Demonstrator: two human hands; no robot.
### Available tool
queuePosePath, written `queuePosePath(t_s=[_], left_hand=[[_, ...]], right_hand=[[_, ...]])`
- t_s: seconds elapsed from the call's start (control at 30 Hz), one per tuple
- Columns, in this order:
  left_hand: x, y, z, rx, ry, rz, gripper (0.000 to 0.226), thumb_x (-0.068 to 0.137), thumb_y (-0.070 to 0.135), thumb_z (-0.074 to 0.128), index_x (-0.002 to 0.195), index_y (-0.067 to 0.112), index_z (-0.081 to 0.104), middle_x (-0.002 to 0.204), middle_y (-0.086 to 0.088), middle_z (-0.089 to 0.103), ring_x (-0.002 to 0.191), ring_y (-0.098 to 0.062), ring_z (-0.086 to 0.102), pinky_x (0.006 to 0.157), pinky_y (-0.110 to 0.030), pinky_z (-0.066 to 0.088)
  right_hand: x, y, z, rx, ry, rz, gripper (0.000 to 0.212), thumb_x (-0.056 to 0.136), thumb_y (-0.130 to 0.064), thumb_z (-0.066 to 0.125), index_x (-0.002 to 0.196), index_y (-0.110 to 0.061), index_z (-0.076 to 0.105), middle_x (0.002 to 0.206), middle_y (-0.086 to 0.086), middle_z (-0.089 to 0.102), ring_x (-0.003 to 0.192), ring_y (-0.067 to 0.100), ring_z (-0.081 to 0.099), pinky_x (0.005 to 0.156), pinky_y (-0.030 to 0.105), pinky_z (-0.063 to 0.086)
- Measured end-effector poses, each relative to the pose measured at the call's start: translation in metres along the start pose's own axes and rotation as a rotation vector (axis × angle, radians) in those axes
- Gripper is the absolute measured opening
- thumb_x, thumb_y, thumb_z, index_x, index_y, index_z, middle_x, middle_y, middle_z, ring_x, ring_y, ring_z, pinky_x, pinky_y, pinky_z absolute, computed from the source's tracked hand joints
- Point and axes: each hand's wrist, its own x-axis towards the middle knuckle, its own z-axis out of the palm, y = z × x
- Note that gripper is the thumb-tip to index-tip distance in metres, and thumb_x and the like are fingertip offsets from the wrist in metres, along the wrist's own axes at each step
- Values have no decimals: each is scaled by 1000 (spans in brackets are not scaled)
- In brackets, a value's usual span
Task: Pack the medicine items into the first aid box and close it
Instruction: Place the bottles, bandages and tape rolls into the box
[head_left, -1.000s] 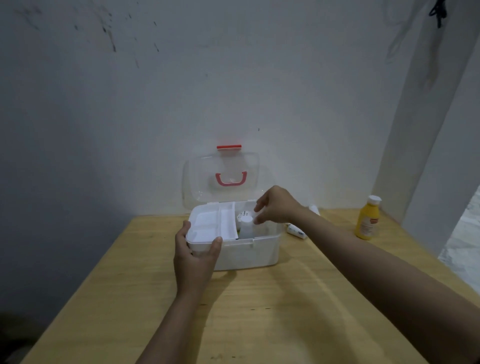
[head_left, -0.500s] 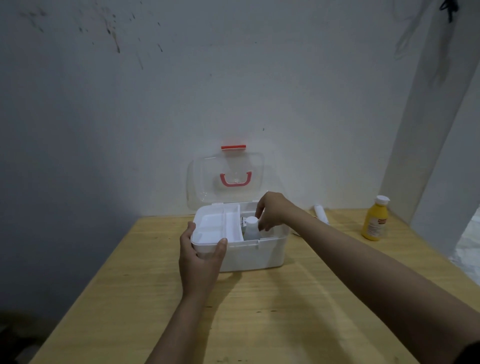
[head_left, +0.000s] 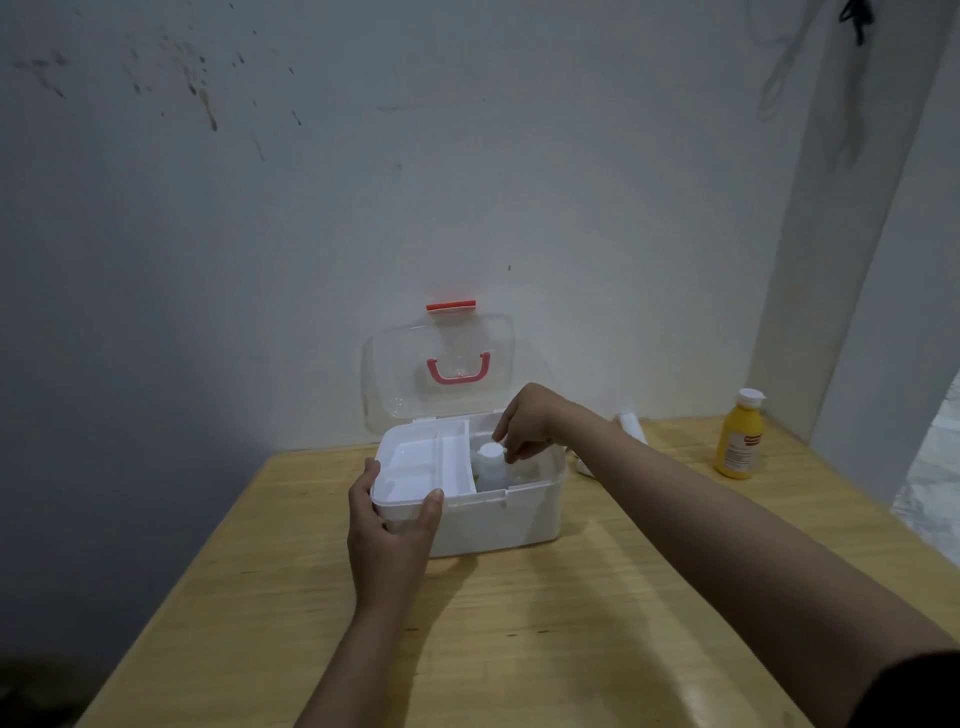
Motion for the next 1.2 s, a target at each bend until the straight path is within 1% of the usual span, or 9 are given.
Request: queuePosePath(t_s=[0.1, 0.23, 0.3, 0.43, 0.67, 0.77, 0.93, 1.07, 1.2], left_hand=[[-1, 1, 0, 4, -2, 0, 73, 75, 28, 76, 137, 29, 36, 149, 0, 39, 132, -24, 42, 95, -49, 52], [-1, 2, 1, 12, 4, -10, 72, 76, 28, 75, 136, 30, 36, 147, -2, 40, 132, -26, 43, 93, -49, 53], [-1, 4, 1, 13, 5, -14, 72, 76, 30, 75, 136, 31, 36, 147, -2, 41, 131, -26, 44, 92, -49, 53], [-1, 4, 0, 15, 10, -12, 71, 75, 30, 75, 135, 30, 37, 145, -3, 42, 130, -26, 45, 94, -51, 52], [-1, 7, 1, 4, 24, 5, 71, 77, 23, 76, 137, 21, 38, 146, -4, 43, 130, -25, 45, 98, -45, 49], [-2, 6, 1, 4, 30, 0, 71, 77, 24, 75, 137, 21, 38, 146, -4, 43, 130, -25, 45, 99, -46, 48], [-3, 8, 2, 7, 30, -11, 72, 77, 25, 74, 138, 22, 37, 147, -4, 42, 132, -25, 43, 99, -46, 48], [-5, 9, 3, 18, 37, -8, 72, 77, 25, 74, 138, 21, 36, 148, -4, 41, 132, -26, 43, 99, -43, 48], [-4, 9, 2, 24, 37, -7, 72, 77, 25, 74, 138, 21, 36, 148, -4, 41, 132, -26, 43, 95, -40, 49]], right_hand=[[-2, -2, 0, 16, -66, -11, 36, 86, 1, 60, 122, -3, 60, 68, 3, 71, 68, 14, 65, 82, 30, 57], [-2, -5, 0, -9, -124, -32, 37, 90, 3, 52, 126, -7, 58, 130, 14, 57, 95, 26, 70, 87, 37, 57], [-2, -4, -1, -2, -129, -43, 37, 90, 4, 52, 126, -6, 58, 128, 14, 59, 99, 28, 69, 85, 37, 58], [-6, 6, -10, 182, -111, -79, 32, 86, 2, 61, 118, 1, 61, 88, 9, 70, 74, 17, 69, 64, 22, 57], [-33, 66, -55, 506, 204, -193, 19, 80, 0, 67, 99, 2, 68, 88, 16, 71, 73, 20, 69, 70, 31, 58], [-34, 100, -62, 325, 357, -103, 12, 78, -4, 71, 90, -5, 71, 87, 14, 71, 77, 23, 67, 74, 38, 57], [-30, 150, -46, -110, 501, -93, 18, 76, -14, 73, 94, -13, 73, 100, 8, 71, 86, 17, 63, 75, 31, 52], [-26, 174, -29, -228, 560, -39, 27, 80, -16, 66, 107, -16, 70, 115, 6, 66, 100, 21, 61, 72, 27, 43], [-21, 190, -19, -158, 637, -78, 23, 78, -21, 67, 101, -18, 70, 104, 4, 70, 90, 18, 62, 67, 27, 43]])
